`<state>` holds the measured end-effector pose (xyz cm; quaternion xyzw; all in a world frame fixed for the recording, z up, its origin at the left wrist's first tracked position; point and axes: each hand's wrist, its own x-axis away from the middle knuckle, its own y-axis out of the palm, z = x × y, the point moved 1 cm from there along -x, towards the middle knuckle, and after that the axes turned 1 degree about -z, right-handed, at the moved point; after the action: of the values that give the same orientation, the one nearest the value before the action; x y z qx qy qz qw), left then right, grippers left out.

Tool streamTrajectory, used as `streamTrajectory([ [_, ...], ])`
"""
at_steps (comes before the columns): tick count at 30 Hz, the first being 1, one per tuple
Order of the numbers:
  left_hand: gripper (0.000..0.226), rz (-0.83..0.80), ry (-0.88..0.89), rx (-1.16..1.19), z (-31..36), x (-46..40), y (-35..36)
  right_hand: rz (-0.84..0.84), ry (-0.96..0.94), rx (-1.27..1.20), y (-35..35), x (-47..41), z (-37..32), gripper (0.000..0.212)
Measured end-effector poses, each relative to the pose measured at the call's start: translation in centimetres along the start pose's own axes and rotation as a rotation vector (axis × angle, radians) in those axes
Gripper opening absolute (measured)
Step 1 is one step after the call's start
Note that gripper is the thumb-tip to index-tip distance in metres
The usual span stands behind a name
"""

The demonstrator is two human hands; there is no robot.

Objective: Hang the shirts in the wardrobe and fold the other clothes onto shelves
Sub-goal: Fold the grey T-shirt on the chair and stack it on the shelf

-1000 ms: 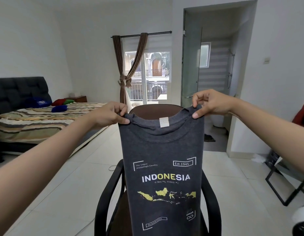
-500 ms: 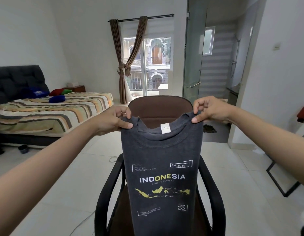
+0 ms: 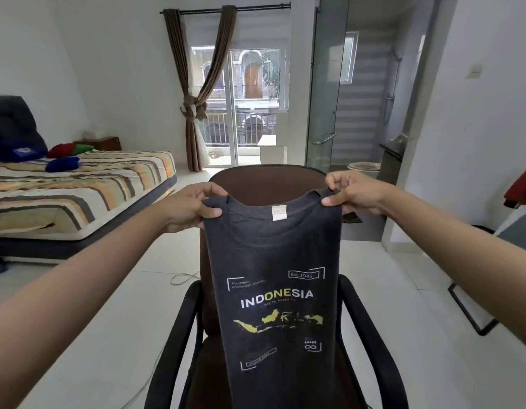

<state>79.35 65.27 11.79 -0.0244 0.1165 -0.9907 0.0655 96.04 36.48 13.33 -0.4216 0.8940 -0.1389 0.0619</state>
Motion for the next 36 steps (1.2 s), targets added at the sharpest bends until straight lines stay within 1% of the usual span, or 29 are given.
streamTrajectory([
  [4, 0.027, -0.014, 0.013, -0.019, -0.3, -3.2, -1.1, 0.034, 0.015, -0.026, -0.3, -3.1, 0.5, 0.04],
  [8, 0.02, -0.004, 0.034, -0.029, -0.2, -5.1, -1.4, 0.039, 0.015, -0.108, -0.5, -4.7, 0.9, 0.036],
  [11, 0.019, -0.023, 0.049, -0.045, -0.1, -5.1, -1.0, 0.046, 0.015, -0.144, 0.0, -4.5, 1.2, 0.031],
  [15, 0.02, -0.083, 0.058, -0.092, -0.9, -3.1, 0.1, -0.023, 0.037, -0.164, 1.2, -2.7, 1.9, 0.027],
  [21, 0.017, -0.199, 0.005, -0.176, -4.8, 3.9, 3.3, -0.177, 0.122, -0.175, 5.0, 4.0, 5.2, 0.021],
  [26, 0.013, -0.24, -0.101, -0.118, -10.1, 12.4, 8.0, -0.247, 0.217, -0.21, 9.4, 12.4, 10.3, 0.022],
  [33, 0.023, -0.305, -0.341, 0.034, -20.3, 24.7, 15.1, -0.275, 0.439, -0.328, 16.9, 24.9, 19.5, 0.022],
  [36, 0.027, -0.336, -0.456, 0.047, -24.3, 29.0, 17.7, -0.306, 0.512, -0.359, 20.0, 28.9, 22.9, 0.022],
])
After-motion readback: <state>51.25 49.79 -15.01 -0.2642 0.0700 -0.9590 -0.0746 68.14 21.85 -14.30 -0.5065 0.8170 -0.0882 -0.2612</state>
